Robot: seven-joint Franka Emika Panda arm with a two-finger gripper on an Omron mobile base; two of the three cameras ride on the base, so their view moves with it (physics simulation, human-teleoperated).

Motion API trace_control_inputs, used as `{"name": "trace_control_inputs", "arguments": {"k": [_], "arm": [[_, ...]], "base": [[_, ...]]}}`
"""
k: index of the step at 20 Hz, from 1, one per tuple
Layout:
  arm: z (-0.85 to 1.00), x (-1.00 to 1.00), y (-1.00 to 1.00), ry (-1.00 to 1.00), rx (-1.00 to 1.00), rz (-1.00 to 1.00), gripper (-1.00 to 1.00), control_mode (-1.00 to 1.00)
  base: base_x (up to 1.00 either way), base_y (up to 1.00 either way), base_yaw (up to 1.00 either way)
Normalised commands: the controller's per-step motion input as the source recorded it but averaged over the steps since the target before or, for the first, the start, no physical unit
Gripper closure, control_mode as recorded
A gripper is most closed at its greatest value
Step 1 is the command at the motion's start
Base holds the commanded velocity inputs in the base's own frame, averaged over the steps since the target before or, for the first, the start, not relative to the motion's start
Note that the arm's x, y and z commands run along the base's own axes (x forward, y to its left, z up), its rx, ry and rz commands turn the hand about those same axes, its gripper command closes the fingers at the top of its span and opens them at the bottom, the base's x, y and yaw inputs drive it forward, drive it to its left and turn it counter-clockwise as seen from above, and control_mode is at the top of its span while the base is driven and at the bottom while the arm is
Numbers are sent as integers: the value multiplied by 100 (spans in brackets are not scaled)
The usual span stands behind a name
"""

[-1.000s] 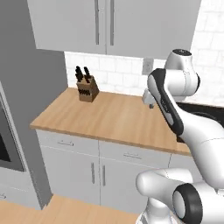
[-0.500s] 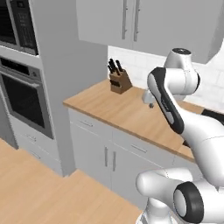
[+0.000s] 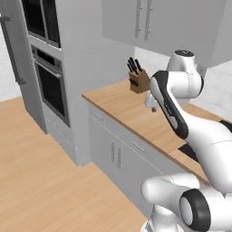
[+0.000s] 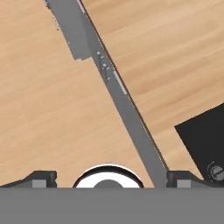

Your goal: Take a straw from the drawer in front and place it inside the glass cup on the dining counter.

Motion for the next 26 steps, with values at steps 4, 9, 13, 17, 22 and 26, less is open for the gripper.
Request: {"name": "trace_control_inputs", "arguments": {"k": [4,9,13,17,22,26], "arm": [[0,-7,-25,-4,0,10,-100,-100],[-2,0,8,-10,-11,5,-100,-100],[-32,4,90,-13,-38,0,-100,-100],[-54,23,98,-8,-44,-1,-100,-100],[-77,49,62,0,-32,-4,-100,-100],[-85,61,38,0,-27,-8,-100,-100]], "base": [[-24,-33,15],[0,0,0],[0,0,0],[0,0,0],[0,0,0],[0,0,0]]}}
